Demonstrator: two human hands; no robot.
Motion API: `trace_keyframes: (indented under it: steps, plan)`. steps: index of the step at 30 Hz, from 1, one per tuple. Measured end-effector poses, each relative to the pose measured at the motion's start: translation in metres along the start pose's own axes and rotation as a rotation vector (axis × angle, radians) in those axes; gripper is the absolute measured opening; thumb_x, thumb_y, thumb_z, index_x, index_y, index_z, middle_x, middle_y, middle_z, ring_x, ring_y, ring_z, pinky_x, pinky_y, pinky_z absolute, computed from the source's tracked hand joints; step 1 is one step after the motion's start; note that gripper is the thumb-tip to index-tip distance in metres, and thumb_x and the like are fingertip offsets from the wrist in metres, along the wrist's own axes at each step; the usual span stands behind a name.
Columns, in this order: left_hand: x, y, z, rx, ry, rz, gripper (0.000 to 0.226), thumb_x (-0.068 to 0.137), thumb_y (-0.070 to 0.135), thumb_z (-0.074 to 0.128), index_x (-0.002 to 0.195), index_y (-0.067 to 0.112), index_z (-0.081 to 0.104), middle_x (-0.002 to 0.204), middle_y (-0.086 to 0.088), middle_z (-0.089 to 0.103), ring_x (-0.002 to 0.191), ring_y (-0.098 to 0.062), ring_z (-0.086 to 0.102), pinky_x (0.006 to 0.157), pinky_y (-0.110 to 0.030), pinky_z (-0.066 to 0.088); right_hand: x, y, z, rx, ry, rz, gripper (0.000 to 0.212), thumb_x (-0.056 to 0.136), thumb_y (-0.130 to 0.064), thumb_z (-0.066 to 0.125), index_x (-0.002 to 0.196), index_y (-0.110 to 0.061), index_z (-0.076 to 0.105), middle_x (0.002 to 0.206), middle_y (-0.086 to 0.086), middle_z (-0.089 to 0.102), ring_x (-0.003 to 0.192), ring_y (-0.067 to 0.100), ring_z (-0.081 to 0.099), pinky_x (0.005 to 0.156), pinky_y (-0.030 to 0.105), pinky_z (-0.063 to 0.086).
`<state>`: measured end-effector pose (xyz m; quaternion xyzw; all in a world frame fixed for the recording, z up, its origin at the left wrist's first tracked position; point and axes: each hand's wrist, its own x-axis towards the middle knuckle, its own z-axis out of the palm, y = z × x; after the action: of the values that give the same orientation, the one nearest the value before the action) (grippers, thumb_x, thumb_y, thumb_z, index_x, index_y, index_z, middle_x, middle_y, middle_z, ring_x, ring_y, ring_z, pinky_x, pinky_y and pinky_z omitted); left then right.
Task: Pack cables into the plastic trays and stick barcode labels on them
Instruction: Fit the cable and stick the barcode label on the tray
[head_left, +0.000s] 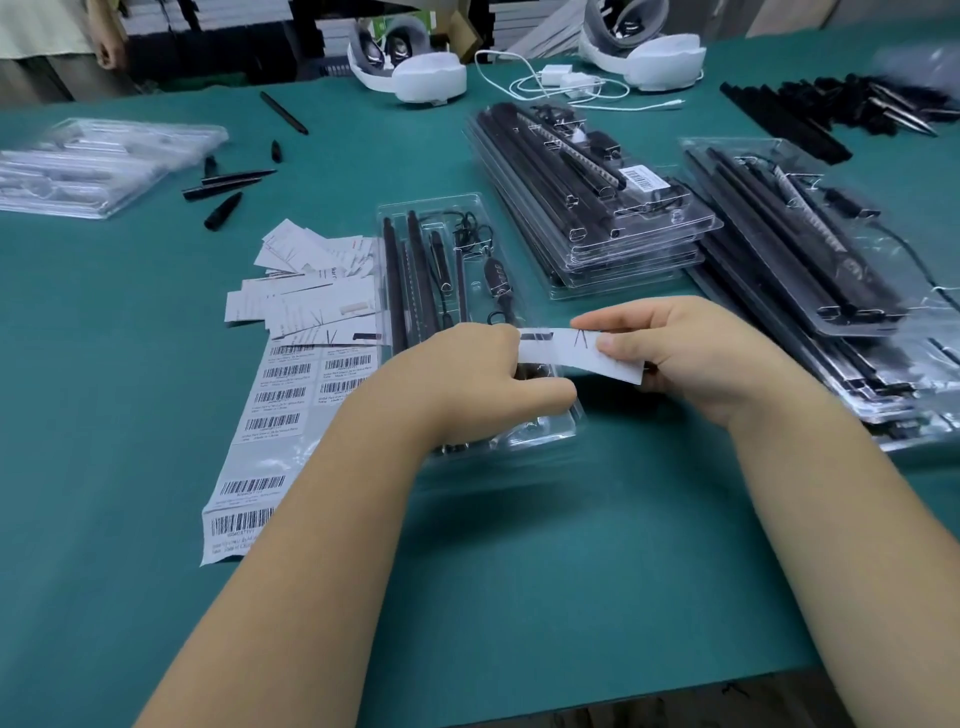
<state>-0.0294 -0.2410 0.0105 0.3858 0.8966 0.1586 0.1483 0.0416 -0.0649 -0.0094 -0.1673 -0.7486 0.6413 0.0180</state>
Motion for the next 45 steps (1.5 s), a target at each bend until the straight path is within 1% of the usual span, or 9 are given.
trace_keyframes:
  steps: [10,16,18,21,26,31,36,40,45]
  plan:
    - [-0.002,-0.006,-0.007,-0.101,-0.021,-0.039,0.043,0.063,0.061,0.046,0.07,0.02,0.038,0.068,0.005,0.045,0.058,-0.015,0.039,0.054,-0.031,0.029,0.004,0.002,-0.003,0.047,-0.011,-0.012,0.033,0.088,0.003,0.055,0.082,-0.023,0.073,0.08,-0.003,0.069,0.069,0.013,0.059,0.065,0.02,0.054]
    - [-0.002,-0.004,-0.008,-0.101,-0.008,-0.011,0.042,0.064,0.058,0.047,0.069,0.017,0.037,0.067,0.0,0.041,0.055,-0.014,0.033,0.054,-0.033,0.028,0.009,0.004,0.018,0.052,0.055,-0.039,0.031,0.089,0.002,0.057,0.085,-0.025,0.071,0.091,0.004,0.068,0.08,0.022,0.057,0.088,0.049,0.049]
    - [-0.002,-0.004,-0.008,-0.105,-0.01,-0.01,0.042,0.064,0.058,0.047,0.068,0.016,0.039,0.066,-0.001,0.041,0.05,-0.011,0.03,0.053,-0.032,0.028,0.01,0.004,0.022,0.042,0.107,-0.042,0.026,0.089,-0.002,0.059,0.086,-0.025,0.07,0.092,0.005,0.069,0.074,0.015,0.058,0.076,0.042,0.053]
    - [-0.001,-0.004,-0.007,-0.091,-0.014,-0.004,0.044,0.069,0.057,0.05,0.068,0.014,0.041,0.064,-0.002,0.042,0.047,-0.01,0.031,0.052,-0.031,0.028,0.012,0.006,0.03,-0.029,0.246,-0.077,0.023,0.087,-0.007,0.063,0.081,-0.028,0.067,0.079,-0.004,0.068,0.046,-0.005,0.051,0.046,0.014,0.042]
    - [-0.001,-0.004,-0.005,-0.076,-0.01,-0.017,0.044,0.068,0.058,0.051,0.067,0.016,0.04,0.061,0.003,0.042,0.048,-0.01,0.032,0.051,-0.03,0.028,0.013,0.004,0.034,0.059,0.424,-0.059,0.021,0.083,-0.006,0.066,0.076,-0.026,0.067,0.07,-0.007,0.067,0.046,0.004,0.052,0.043,0.014,0.043]
    - [0.0,-0.006,-0.005,-0.089,-0.011,-0.017,0.044,0.064,0.058,0.048,0.067,0.015,0.041,0.063,-0.001,0.04,0.05,-0.012,0.029,0.053,-0.032,0.027,0.006,0.001,0.041,0.101,0.214,-0.03,0.014,0.084,-0.012,0.066,0.075,-0.022,0.071,0.069,-0.008,0.071,0.057,0.005,0.06,0.055,0.018,0.05]
    - [0.001,-0.008,-0.005,-0.09,0.0,-0.019,0.045,0.062,0.06,0.047,0.066,0.017,0.039,0.062,0.003,0.041,0.05,-0.012,0.033,0.053,-0.032,0.028,0.001,-0.001,0.027,-0.04,0.017,-0.049,0.036,0.082,0.002,0.06,0.109,-0.019,0.068,0.099,-0.003,0.071,0.076,0.008,0.061,0.06,0.016,0.046]
    - [0.001,-0.009,-0.004,-0.062,0.006,-0.027,0.052,0.058,0.069,0.044,0.068,0.018,0.042,0.068,0.005,0.047,0.058,-0.013,0.042,0.054,-0.031,0.03,-0.006,-0.002,0.019,0.051,-0.115,-0.062,0.039,0.076,0.01,0.067,0.102,-0.019,0.066,0.077,0.001,0.068,0.064,0.006,0.064,0.057,0.015,0.049]
    - [0.001,-0.009,-0.005,-0.067,0.011,-0.024,0.061,0.049,0.075,0.037,0.068,0.017,0.04,0.067,0.004,0.044,0.058,-0.015,0.039,0.055,-0.033,0.031,-0.006,-0.003,0.025,-0.116,0.016,-0.097,0.029,0.07,0.0,0.078,0.087,-0.02,0.066,0.063,-0.005,0.069,0.053,0.004,0.061,0.049,0.015,0.046]
